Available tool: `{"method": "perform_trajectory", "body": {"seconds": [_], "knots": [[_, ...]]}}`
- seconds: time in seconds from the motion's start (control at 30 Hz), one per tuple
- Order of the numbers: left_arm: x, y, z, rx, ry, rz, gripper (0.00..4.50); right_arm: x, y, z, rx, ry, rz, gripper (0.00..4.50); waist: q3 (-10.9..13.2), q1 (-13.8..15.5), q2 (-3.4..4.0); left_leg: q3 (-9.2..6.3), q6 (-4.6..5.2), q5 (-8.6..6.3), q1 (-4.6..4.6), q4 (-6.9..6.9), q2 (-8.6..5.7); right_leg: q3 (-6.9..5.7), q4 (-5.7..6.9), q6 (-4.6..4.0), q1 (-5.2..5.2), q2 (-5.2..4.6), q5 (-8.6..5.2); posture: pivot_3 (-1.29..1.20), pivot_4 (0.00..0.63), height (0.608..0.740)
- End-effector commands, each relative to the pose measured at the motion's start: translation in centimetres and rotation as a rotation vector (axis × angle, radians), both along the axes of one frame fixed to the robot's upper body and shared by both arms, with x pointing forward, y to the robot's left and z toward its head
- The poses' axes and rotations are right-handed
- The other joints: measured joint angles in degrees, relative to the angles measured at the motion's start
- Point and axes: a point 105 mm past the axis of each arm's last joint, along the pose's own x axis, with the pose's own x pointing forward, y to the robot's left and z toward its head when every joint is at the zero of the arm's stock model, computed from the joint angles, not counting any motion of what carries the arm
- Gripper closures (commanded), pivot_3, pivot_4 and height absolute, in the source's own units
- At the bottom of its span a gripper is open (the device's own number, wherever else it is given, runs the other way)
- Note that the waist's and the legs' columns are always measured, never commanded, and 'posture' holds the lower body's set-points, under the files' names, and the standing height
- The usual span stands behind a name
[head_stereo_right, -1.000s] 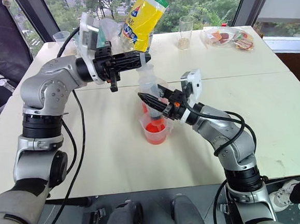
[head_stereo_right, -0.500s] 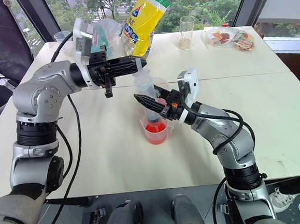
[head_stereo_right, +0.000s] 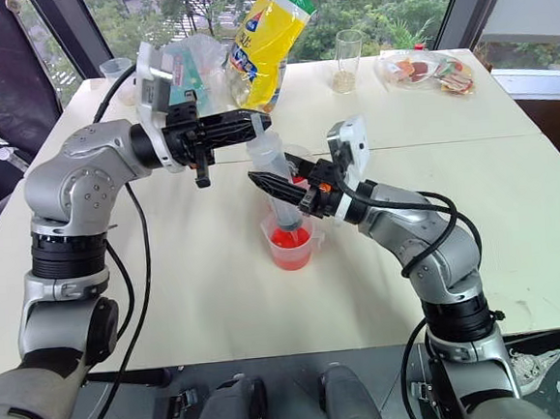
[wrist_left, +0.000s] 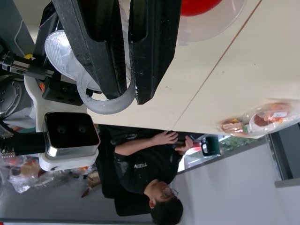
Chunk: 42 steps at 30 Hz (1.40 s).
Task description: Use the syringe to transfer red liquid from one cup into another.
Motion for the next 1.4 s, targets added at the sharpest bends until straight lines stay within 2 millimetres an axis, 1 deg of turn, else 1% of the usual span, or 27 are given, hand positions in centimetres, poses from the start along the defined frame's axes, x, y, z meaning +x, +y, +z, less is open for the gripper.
{"method": "perform_trajectory", "body": {"seconds": [0.03,0.07,0.17,0.27,0.3,0.33,0.4,0.5,0.63,0.73,0.8,0.87,0.9,0.93,1.0,1.07,1.13,1.2,1.23,1.3,1.33,1.4], "knots": [[-1.3,-2.2,-3.0,0.102,0.079,-0.113,4.46,-0.6,-1.2,5.6,0.118,-0.197,-0.044,3.09,0.0,0.0,0.0,0.0,0.0,0.0,0.0,0.0,0.0,0.0,0.0,0.0,0.0,0.0,0.0,0.0,0.15,0.74],[-1.1,-2.1,-2.7,0.094,0.077,-0.103,4.46,-0.6,-1.2,5.4,0.115,-0.191,-0.043,3.09,0.0,0.01,0.0,0.0,0.0,0.0,0.0,0.0,0.0,0.0,0.0,0.0,0.0,0.0,0.0,0.0,0.15,0.74],[-0.7,-1.5,-1.7,0.072,0.065,-0.075,3.42,-0.7,-0.9,4.8,0.115,-0.165,-0.035,3.09,0.0,0.01,0.0,0.0,0.0,0.0,0.0,0.0,0.0,0.0,0.0,0.0,0.0,0.0,0.0,0.0,0.15,0.74],[-0.4,-0.7,-0.8,0.055,0.048,-0.049,2.01,-0.8,-0.6,4.0,0.111,-0.141,-0.024,3.09,0.0,-0.08,0.0,0.0,0.0,0.0,0.0,0.0,0.0,0.0,0.0,0.0,-0.01,0.01,0.0,0.0,0.15,0.74],[-0.3,-0.3,-0.4,0.047,0.039,-0.032,1.61,-0.9,-0.5,3.7,0.11,-0.131,-0.019,3.09,0.0,-0.06,0.0,0.0,0.0,0.0,0.0,0.0,0.0,0.0,0.0,0.0,-0.01,0.01,0.0,0.0,0.15,0.74],[-0.2,0.1,0.0,0.04,0.032,-0.016,1.01,-0.9,-0.4,3.5,0.109,-0.121,-0.015,3.09,0.0,-0.04,0.0,0.0,0.0,0.0,0.0,-0.01,0.0,0.0,0.0,0.0,-0.01,0.01,0.0,0.0,0.15,0.74],[0.0,1.0,0.5,0.033,0.021,0.013,0.02,-1.0,-0.2,3.0,0.11,-0.106,-0.012,3.09,0.0,-0.02,0.0,0.0,0.0,0.0,0.0,0.0,0.0,0.0,0.0,0.0,0.0,0.0,0.0,0.0,0.15,0.74],[0.2,2.6,1.0,0.038,0.005,0.065,0.02,-1.0,-0.2,2.5,0.106,-0.093,-0.011,3.09,0.0,-0.22,0.0,0.0,0.0,0.0,0.0,0.0,0.01,0.0,0.0,0.0,-0.01,0.01,0.0,0.0,0.15,0.74],[0.2,4.3,1.0,0.05,-0.003,0.117,0.02,-0.9,-0.4,2.8,0.111,-0.094,-0.014,3.09,0.0,-0.13,0.0,0.0,0.0,0.0,0.02,-0.02,0.02,0.0,0.01,0.0,-0.02,0.02,0.0,0.0,0.15,0.74],[0.1,4.9,1.0,0.046,0.001,0.143,0.02,-0.6,-0.8,3.7,0.124,-0.102,-0.027,3.09,0.0,0.05,0.0,0.0,0.0,0.0,0.01,-0.01,0.01,0.0,0.0,0.0,0.0,-0.01,0.0,0.0,0.15,0.74],[-0.2,5.1,0.8,0.041,0.007,0.147,0.02,-0.1,-1.4,5.1,0.149,-0.102,-0.049,3.09,0.0,0.14,0.0,0.0,0.0,0.0,0.01,0.0,0.0,0.0,0.0,0.0,0.01,-0.04,0.0,0.0,0.15,0.74],[-0.5,5.2,0.5,0.038,0.014,0.149,0.02,1.0,-2.5,7.0,0.163,-0.086,-0.105,3.09,0.0,0.08,0.0,0.0,0.0,0.0,0.0,0.01,-0.01,0.0,0.01,0.0,0.01,-0.06,0.0,0.0,0.15,0.74],[-0.6,5.2,0.3,0.037,0.016,0.148,0.02,1.7,-3.2,7.5,0.156,-0.067,-0.148,3.09,0.0,0.05,0.0,0.0,0.0,0.0,0.01,0.01,-0.01,0.0,0.01,0.0,0.01,-0.07,0.0,0.0,0.15,0.74],[-0.7,5.2,0.2,0.035,0.018,0.148,0.02,2.9,-4.0,7.8,0.134,-0.035,-0.212,3.09,0.0,0.05,0.0,0.0,0.0,0.0,0.01,0.01,0.0,0.0,0.01,0.0,0.01,-0.08,0.0,0.0,0.15,0.74],[-1.0,5.1,-0.1,0.031,0.024,0.147,0.02,5.2,-6.3,8.0,0.095,0.091,-0.334,3.09,0.0,0.03,0.0,-0.02,0.0,0.0,0.01,0.0,0.0,-0.02,0.01,0.0,0.02,-0.08,0.0,0.0,0.15,0.74],[-1.2,5.1,-0.5,0.032,0.029,0.15,0.02,6.8,-8.4,7.1,-0.004,0.238,-0.43,3.09,0.0,0.15,0.0,-0.01,0.0,0.0,0.01,-0.02,0.0,-0.01,-0.01,-0.01,0.02,-0.1,0.0,0.0,0.15,0.74],[-1.4,5.1,-1.0,0.036,0.032,0.154,0.02,7.9,-10.3,5.5,-0.102,0.38,-0.521,3.09,0.0,0.15,0.0,0.01,0.02,-0.01,0.01,-0.05,-0.01,0.0,-0.07,-0.01,0.02,-0.12,0.0,0.0,0.15,0.74],[-1.6,5.0,-1.4,0.034,0.038,0.158,0.02,8.4,-11.8,3.6,-0.213,0.467,-0.596,3.09,0.0,0.13,0.0,0.02,0.04,-0.02,-0.01,-0.11,0.0,0.03,-0.14,-0.02,0.0,-0.11,-0.01,0.0,0.15,0.74],[-1.7,5.0,-1.6,0.034,0.04,0.162,0.02,8.6,-12.9,1.8,-0.277,0.545,-0.641,3.09,0.0,0.11,0.0,0.03,0.05,-0.03,-0.03,-0.13,0.0,0.03,-0.18,-0.02,-0.02,-0.1,-0.01,0.0,0.15,0.74],[-1.8,5.1,-1.8,0.031,0.045,0.17,0.02,8.8,-14.6,-1.0,-0.367,0.64,-0.701,3.09,0.0,-0.04,0.0,0.04,0.08,-0.05,-0.06,-0.16,0.0,0.04,-0.25,-0.02,-0.04,-0.09,-0.01,0.0,0.15,0.74],[-1.8,5.1,-1.9,0.029,0.047,0.173,0.02,8.9,-15.2,-2.1,-0.403,0.67,-0.726,3.09,0.0,-0.08,0.0,0.06,0.09,-0.05,-0.08,-0.16,0.0,0.05,-0.25,-0.01,-0.05,-0.09,-0.01,0.0,0.15,0.74],[-1.9,5.0,-2.0,0.029,0.048,0.176,0.02,9.0,-15.7,-3.5,-0.424,0.727,-0.736,3.09,0.0,-0.15,0.01,0.07,0.1,-0.06,-0.1,-0.16,0.0,0.06,-0.26,-0.01,-0.07,-0.09,-0.01,0.0,0.15,0.74]]}}
